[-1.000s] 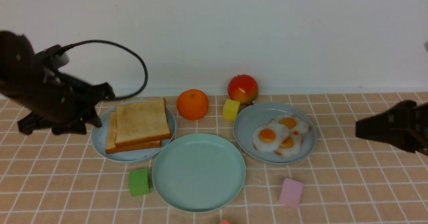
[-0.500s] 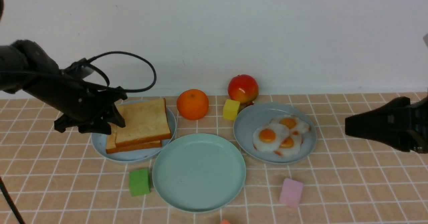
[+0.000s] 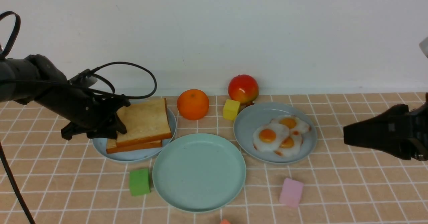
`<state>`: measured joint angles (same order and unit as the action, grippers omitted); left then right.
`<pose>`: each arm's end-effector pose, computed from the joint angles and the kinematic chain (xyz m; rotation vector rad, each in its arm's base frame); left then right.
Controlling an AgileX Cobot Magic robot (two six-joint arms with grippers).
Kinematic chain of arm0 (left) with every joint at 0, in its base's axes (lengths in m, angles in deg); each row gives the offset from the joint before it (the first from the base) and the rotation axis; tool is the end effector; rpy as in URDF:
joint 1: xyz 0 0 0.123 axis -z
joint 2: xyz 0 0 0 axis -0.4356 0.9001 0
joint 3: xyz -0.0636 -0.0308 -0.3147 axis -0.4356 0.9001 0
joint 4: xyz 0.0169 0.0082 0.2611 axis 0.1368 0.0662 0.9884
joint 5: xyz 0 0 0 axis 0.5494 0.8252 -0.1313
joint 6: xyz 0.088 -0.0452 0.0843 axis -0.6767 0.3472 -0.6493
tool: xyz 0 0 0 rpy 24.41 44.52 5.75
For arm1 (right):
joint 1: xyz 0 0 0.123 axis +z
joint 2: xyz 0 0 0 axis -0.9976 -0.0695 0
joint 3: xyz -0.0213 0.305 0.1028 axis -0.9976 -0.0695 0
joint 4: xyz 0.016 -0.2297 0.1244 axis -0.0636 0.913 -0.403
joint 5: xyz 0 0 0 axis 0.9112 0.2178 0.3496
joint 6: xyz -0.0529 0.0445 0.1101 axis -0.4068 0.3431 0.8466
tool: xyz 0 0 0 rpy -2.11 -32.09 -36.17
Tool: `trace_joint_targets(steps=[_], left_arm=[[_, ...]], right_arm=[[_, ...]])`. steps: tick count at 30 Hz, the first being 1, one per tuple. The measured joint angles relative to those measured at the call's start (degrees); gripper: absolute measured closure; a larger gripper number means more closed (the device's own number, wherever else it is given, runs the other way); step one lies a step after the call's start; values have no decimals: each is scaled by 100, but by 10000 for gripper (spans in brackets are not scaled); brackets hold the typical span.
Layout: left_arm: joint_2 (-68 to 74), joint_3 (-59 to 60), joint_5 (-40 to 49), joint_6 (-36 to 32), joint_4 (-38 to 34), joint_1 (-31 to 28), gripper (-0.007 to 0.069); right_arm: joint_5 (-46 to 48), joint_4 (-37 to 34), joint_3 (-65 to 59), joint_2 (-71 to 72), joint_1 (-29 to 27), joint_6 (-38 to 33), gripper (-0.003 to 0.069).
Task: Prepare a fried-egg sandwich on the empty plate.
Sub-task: Use the left arm to grab a slice of bread, then use the left arm to put a slice of bread into the empty plate in the middle
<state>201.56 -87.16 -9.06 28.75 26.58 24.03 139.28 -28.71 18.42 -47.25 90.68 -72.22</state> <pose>0.4662 -0.0269 0.1539 -0.5054 2.6617 -0.5548 0.2014 0.0936 0.3461 -0.2050 2.2582 0.8673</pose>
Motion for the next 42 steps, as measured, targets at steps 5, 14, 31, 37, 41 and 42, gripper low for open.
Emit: trace_joint_targets(steps=[5,14,31,37,41,42], left_arm=[[0,-14,75,-109,-17,0,597],[-278,7,542,-147,121,0,627],[-2129,1796,180,-399,-732,1221,627],[-1908,2071,-584,-430,-1008,1682,627],[-1601,2071,-755,-430,-1073,1869,622],[-1540,2075,-761,-430,-1084,1894,620]], right_arm=[[106,136,0,0,0,-6,418],[289,269,0,0,0,-12,418],[341,272,0,0,0,-12,418],[307,276,0,0,0,-12,418],[300,276,0,0,0,-12,418],[288,276,0,0,0,-12,418]])
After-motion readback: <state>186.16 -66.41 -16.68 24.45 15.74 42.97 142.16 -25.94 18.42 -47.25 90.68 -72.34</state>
